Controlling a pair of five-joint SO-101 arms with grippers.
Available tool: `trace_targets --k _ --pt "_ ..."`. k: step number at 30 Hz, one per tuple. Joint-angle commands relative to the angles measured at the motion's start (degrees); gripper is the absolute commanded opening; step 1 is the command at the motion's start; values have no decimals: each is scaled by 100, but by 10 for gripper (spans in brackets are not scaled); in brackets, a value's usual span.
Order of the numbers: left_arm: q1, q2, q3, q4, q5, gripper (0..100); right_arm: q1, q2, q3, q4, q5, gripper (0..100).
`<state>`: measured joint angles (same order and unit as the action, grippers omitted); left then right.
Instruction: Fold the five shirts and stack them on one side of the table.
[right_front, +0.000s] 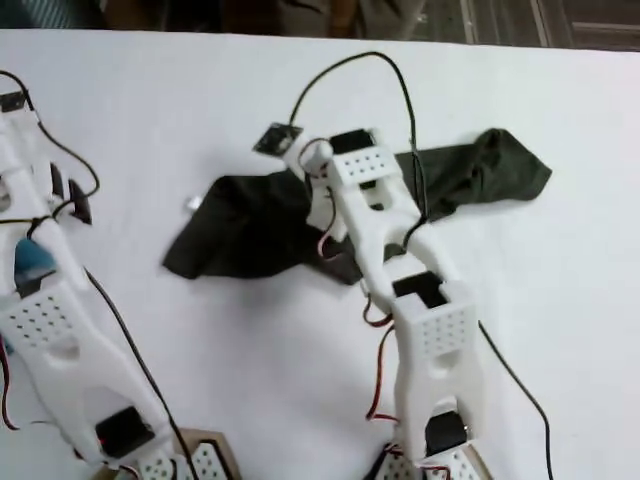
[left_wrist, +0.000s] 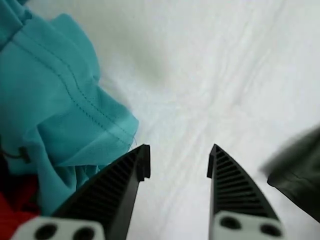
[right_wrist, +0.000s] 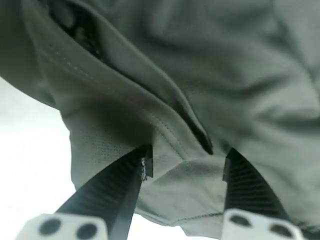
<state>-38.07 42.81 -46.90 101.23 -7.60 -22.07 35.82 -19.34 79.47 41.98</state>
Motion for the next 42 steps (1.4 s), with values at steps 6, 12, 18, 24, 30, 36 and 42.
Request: trace_targets --k 6,12,18,24,30,36,42 --pt "-53 -44 -31 70 -26 217 127 -40 105 -321 9 234" --pt "-44 -44 -31 70 -26 217 145 -31 132 -576 18 233" --pt "-44 -44 -31 70 -26 217 268 -31 132 -567 9 226" --pt "-35 -44 -31 70 -26 217 453 -92 105 -576 9 136" --pt "-35 -44 -31 70 -26 217 409 -92 97 -585 -9 128" --pt "-35 -44 -31 70 -26 217 312 -92 -18 -409 -18 139" --pt "-35 -44 -31 70 -26 217 189 -101 -132 -268 0 176"
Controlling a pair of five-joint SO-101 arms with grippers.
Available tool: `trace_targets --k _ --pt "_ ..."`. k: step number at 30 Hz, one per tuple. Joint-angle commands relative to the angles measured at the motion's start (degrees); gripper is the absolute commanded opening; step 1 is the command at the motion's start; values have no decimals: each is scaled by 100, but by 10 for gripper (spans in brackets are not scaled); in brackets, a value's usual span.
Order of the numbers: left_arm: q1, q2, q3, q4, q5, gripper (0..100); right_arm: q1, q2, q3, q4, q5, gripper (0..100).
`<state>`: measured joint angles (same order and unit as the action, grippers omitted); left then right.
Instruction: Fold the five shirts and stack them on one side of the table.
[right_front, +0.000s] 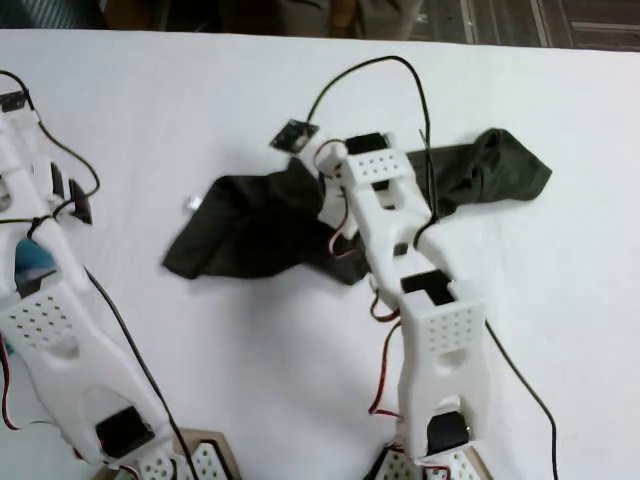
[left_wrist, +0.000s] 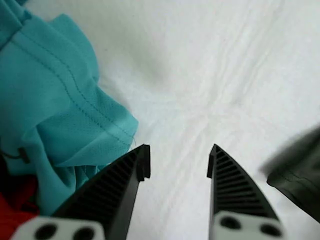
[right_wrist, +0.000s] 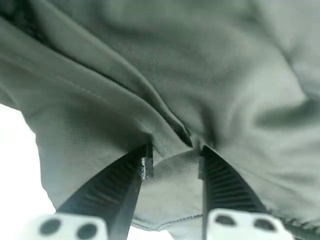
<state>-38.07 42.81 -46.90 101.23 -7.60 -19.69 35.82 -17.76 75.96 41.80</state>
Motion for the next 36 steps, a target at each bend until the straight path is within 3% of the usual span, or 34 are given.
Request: trace_targets --k 1,14,23,36 --pt "-35 -44 -31 70 -26 217 -48 -101 -369 136 18 176" --pt "-35 -44 -31 70 -26 217 -48 -31 -563 321 -9 173" --pt "-35 -44 -31 79 -26 217 -418 92 -607 321 -9 150" --pt "-35 -44 -31 70 -26 217 145 198 -923 303 26 166"
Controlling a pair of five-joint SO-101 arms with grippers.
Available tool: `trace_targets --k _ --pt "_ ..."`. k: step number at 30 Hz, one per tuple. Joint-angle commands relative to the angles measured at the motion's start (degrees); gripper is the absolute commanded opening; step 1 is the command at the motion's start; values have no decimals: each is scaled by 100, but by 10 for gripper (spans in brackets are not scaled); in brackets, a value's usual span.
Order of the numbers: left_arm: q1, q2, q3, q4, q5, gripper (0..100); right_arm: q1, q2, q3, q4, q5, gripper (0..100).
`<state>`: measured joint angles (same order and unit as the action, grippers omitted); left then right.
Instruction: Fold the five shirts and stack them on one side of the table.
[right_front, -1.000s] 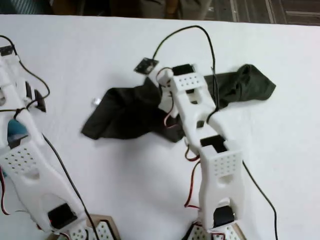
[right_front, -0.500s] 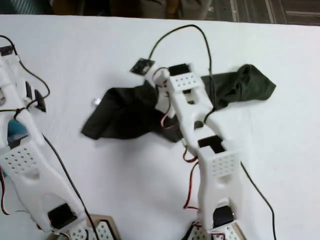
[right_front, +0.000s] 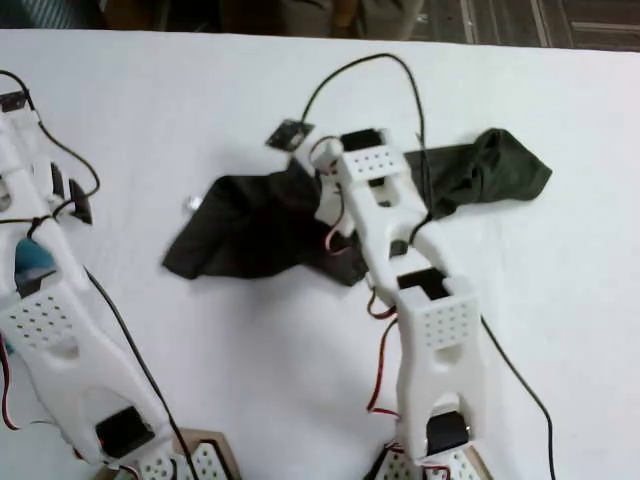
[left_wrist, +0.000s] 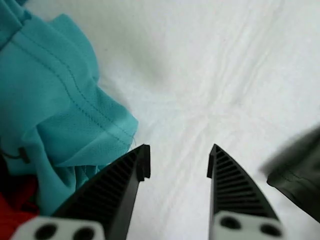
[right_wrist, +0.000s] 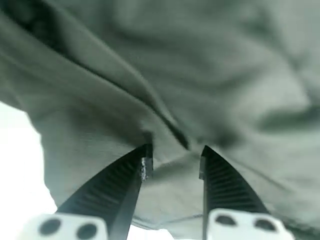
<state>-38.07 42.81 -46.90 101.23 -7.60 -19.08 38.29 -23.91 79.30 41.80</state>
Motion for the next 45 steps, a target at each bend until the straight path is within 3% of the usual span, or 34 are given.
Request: trace_targets --k 1,11,33,39,45 --pt "-35 -44 -31 70 -26 217 66 -48 -308 -22 26 165" --pt "-35 -44 -31 70 -26 217 -356 -40 -299 145 -9 163" --pt "-53 -44 -31 79 -26 217 -4 418 -360 101 18 162" --pt "-53 -44 -31 79 -26 217 40 277 -668 145 -18 12" --pt "-53 -44 -31 79 -26 217 57 -391 -730 268 -9 20"
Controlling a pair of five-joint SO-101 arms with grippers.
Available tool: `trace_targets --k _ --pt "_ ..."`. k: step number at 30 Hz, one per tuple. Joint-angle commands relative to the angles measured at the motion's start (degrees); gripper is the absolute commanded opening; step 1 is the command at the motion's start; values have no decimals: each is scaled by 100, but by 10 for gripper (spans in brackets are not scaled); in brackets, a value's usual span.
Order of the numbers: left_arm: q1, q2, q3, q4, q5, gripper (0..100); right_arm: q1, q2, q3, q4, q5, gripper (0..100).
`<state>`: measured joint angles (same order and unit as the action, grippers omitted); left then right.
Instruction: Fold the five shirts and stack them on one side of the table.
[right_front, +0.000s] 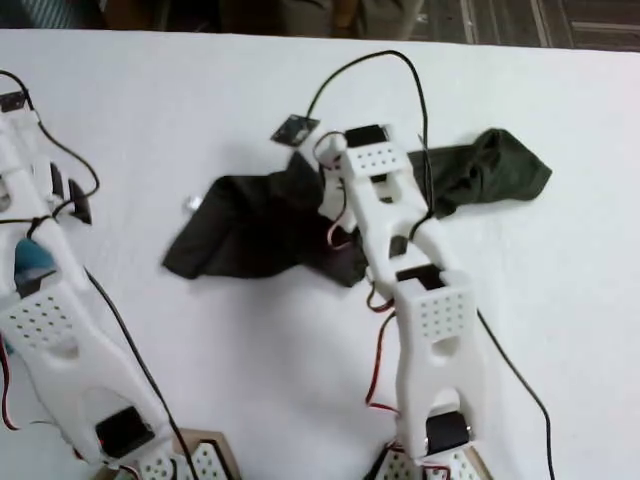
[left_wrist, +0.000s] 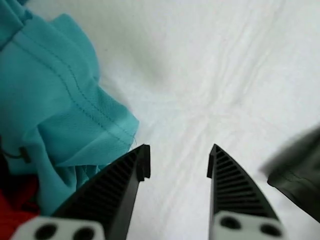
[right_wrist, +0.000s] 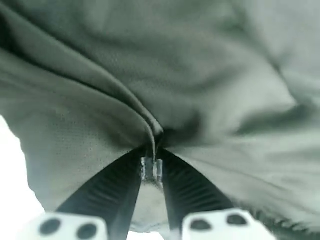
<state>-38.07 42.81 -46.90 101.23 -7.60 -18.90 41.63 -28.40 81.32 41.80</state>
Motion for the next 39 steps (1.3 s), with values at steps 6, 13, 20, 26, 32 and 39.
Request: trace_targets --k 6,13,20,26,32,39 --pt "-26 -35 -22 79 -26 217 40 -1675 -273 365 26 20" --pt "264 -44 242 70 -123 217 31 -3196 -246 734 35 20" --pt "440 -88 251 70 -114 217 4 -2993 422 716 9 20" --pt "413 -97 242 70 -132 217 -233 -2193 2171 -927 -18 20" --pt "413 -88 233 70 -132 217 -268 -1851 2391 -1015 -26 134" --pt "413 -53 233 70 -132 217 -787 -2976 3121 -593 -211 199"
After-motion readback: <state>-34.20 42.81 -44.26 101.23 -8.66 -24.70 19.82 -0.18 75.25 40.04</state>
